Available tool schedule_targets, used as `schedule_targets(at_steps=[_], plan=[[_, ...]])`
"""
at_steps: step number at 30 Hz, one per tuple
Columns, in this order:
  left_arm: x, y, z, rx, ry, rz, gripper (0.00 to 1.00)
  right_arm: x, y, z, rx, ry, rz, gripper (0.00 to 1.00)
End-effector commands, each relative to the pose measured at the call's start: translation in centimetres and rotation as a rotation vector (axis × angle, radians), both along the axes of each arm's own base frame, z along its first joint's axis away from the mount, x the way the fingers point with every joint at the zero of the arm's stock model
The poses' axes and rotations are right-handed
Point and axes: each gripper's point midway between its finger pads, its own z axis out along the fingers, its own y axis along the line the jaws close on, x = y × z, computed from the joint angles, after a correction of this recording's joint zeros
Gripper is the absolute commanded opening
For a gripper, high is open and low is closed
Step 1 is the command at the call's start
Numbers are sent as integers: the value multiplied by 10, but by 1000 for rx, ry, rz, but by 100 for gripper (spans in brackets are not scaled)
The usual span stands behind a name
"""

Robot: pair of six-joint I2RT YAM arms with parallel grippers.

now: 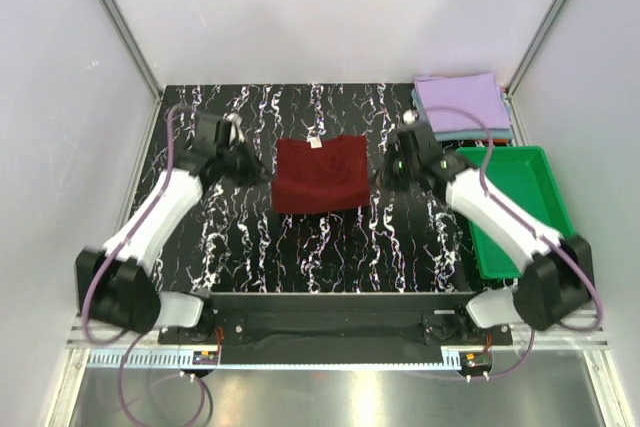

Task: Fold and stack the t-shirts
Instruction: Fold the tshirt

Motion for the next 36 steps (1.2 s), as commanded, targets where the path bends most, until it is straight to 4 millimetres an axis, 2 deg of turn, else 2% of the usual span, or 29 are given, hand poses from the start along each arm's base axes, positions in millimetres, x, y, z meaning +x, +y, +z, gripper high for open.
schedule_targets(at_steps=[1,2,3,4,5,6,7,9,11,13,16,20,23,24,25,27,28,29,31,33,34,35,36], plan=[[38,0,15,34,-33,-7,0,47,-12,12,-100,-41,-3,0],[50,3,19,54,-46,2,0,58,-13,15,-111,-54,-11,0],[68,4,19,64,-43,12,0,69,-14,3,-135,-26,-8,0],[78,6,22,67,-47,21,0,86,-12,20,-119,-62,-13,0],[86,5,22,53,-41,14,0,97,-17,20,-122,-57,-24,0],[105,5,25,40,-56,23,0,108,-16,6,-139,-29,-13,0],[115,6,24,35,-65,27,0,124,-13,22,-125,-68,-12,0],[136,7,30,33,-105,28,0,148,-9,21,-138,-77,6,0],[161,7,31,43,-129,14,0,162,-8,18,-142,-67,10,0],[184,6,28,43,-151,6,0,184,-8,14,-142,-69,2,0],[210,7,26,18,-197,11,0,212,-6,9,-133,-95,4,0],[246,9,6,-49,-204,21,0,246,-2,3,-93,-123,11,4],[267,15,-1,-81,-234,28,0,275,1,-5,-75,-165,21,5],[280,18,-8,-90,-246,34,0,284,5,-11,-64,-179,29,6],[285,19,-9,-102,-249,41,0,294,6,-9,-48,-212,35,6],[299,23,-17,-116,-256,51,0,306,14,-16,-12,-226,58,8],[304,25,-20,-121,-262,58,0,311,17,-17,5,-243,66,11],[309,25,-23,-119,-269,60,0,315,20,-29,27,-229,73,15],[323,30,-35,-109,-271,71,1,326,28,-28,70,-277,93,22],[333,38,-43,-114,-272,89,1,331,33,-39,94,-281,110,34],[338,41,-49,-125,-265,104,1,334,34,-40,101,-292,120,46],[339,42,-51,-137,-269,106,2,335,34,-42,101,-295,123,67],[344,48,-47,-145,-292,119,13,338,29,-46,100,-289,113,71]])
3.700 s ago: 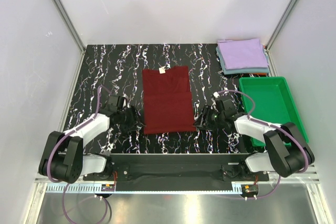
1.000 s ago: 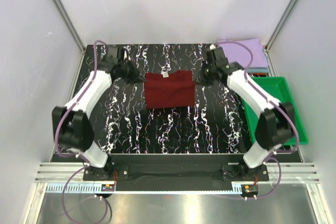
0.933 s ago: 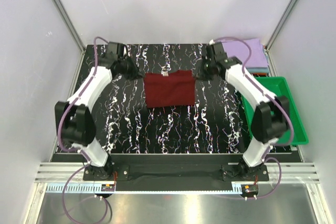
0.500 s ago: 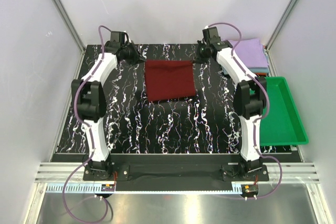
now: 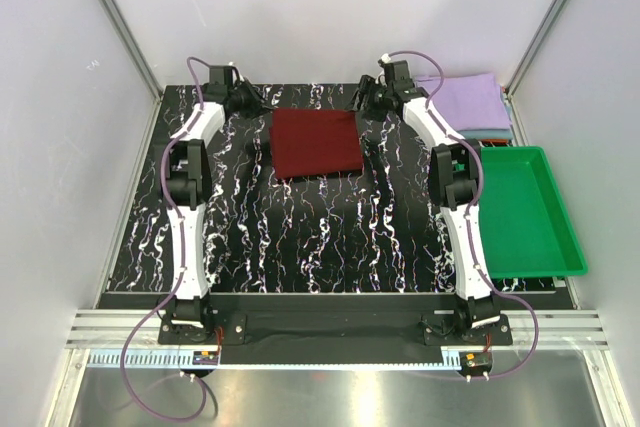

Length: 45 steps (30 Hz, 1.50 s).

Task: Fold and stack the t-shirts
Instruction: Fold the tshirt

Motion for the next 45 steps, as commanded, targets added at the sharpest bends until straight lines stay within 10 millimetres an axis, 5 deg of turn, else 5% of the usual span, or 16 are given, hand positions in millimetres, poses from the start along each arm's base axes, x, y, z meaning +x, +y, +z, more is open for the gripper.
schedule_targets(at_steps=[1,5,7,10,11,12,14,19,26,29,34,37,40,45], plan=[[28,14,41,-56,-150,28,15,21,6,36,73,-138,44,72],[30,27,55,-3,-194,55,23,6,-3,35,63,-109,59,76],[27,45,53,28,-177,69,35,-9,-5,30,59,-75,81,76],[14,50,55,89,-170,34,41,-37,0,23,88,-20,136,77],[9,47,56,97,-168,3,42,-45,1,35,103,-33,150,77],[-6,40,49,132,-123,-34,43,-56,-1,19,102,-4,152,78],[-25,23,40,162,-77,-85,44,-69,-2,27,105,-18,168,78],[-92,2,9,183,1,-131,48,-103,0,-1,123,53,233,77],[-135,-16,-30,175,61,-199,49,-145,1,-40,188,126,246,65],[-149,-18,-44,156,84,-204,46,-154,4,-48,213,132,253,57],[-175,-15,-52,152,151,-197,7,-174,4,-53,210,163,224,28],[-195,-14,-42,145,157,-193,1,-203,9,-51,191,191,223,25],[-222,-12,-41,129,224,-192,3,-235,14,-42,179,209,218,29],[-248,12,-50,201,355,-135,34,-267,7,-52,130,286,160,60]])
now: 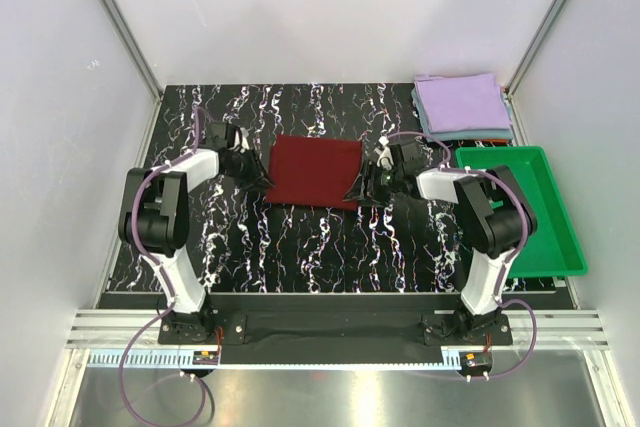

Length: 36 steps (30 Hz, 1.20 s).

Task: Fold and stack the t-shirts
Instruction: Fold the tshirt

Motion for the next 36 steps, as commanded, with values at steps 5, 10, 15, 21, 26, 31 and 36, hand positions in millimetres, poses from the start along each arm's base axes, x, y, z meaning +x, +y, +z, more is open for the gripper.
schedule_targets(at_steps=[5,10,15,21,26,31,36], plan=[[36,36,53,86,-105,36,51,14,-24,17,-171,-32,-90,68],[87,26,74,71,-241,-118,50,55,-27,37,-177,-127,-57,76],[122,18,71,57,-325,-171,51,93,-23,44,-158,-191,-24,76],[148,3,48,49,-341,-183,52,132,-15,39,-145,-240,9,76],[154,-14,23,17,-337,-211,52,152,-12,24,-155,-249,9,74],[159,-18,15,-6,-336,-198,44,163,-17,21,-146,-326,-60,72],[163,-15,7,5,-313,-160,20,172,-21,19,-132,-369,-94,71]])
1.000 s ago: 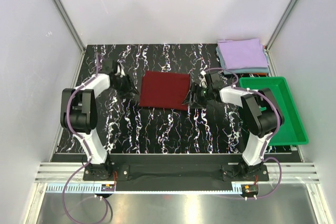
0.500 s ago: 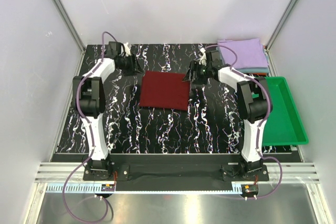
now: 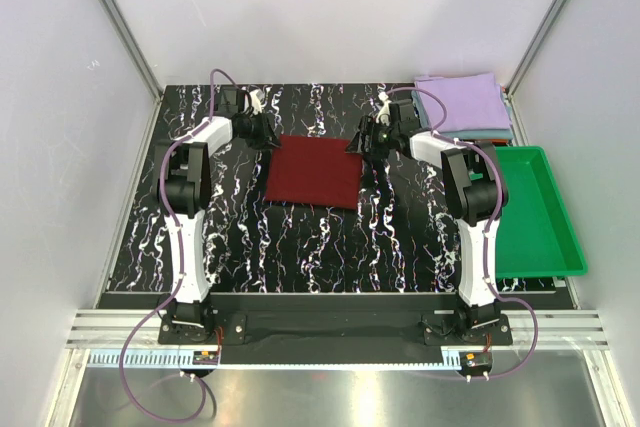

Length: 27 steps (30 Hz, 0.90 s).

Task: Fold and stack the t-shirts
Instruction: Fold the tshirt

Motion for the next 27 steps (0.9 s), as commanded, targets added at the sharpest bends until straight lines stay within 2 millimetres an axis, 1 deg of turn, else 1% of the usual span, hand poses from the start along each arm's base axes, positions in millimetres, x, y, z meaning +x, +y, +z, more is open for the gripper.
schedule_targets(at_steps=[1,3,6,7,10,12,13,14,16,18,19,20,22,23,26,27], plan=[[21,0,8,-8,-61,18,15,17,-11,11,12,-87,-49,70],[21,5,5,12,-49,45,13,19,-14,13,20,-104,-62,69],[22,9,3,26,-52,71,13,21,-34,5,-21,-114,-144,66],[22,10,3,31,-49,78,14,24,-40,7,-22,-120,-167,67],[24,11,2,37,-49,91,18,28,-44,11,-21,-136,-185,66],[24,10,3,30,-45,92,21,27,-48,5,-48,-97,-207,62],[25,10,5,24,-49,91,23,34,-48,5,-51,-81,-220,60],[25,8,7,14,-48,92,27,29,-49,-3,-65,-27,-222,53],[23,5,11,-7,-44,84,30,26,-47,-11,-69,23,-217,48],[23,0,23,-36,-54,75,38,25,-47,-11,-62,26,-225,44],[22,-1,27,-43,-55,73,39,24,-47,-10,-61,23,-225,44],[23,-2,36,-52,-69,72,39,24,-49,-10,-69,26,-229,43],[22,0,45,-53,-68,83,43,23,-50,-5,-75,22,-233,43],[23,1,60,-60,-89,89,45,21,-49,-4,-73,31,-230,43],[20,16,78,-19,-85,152,47,20,-49,15,-60,23,-230,47],[18,21,97,-3,-122,172,47,19,-49,23,-55,25,-233,48]])
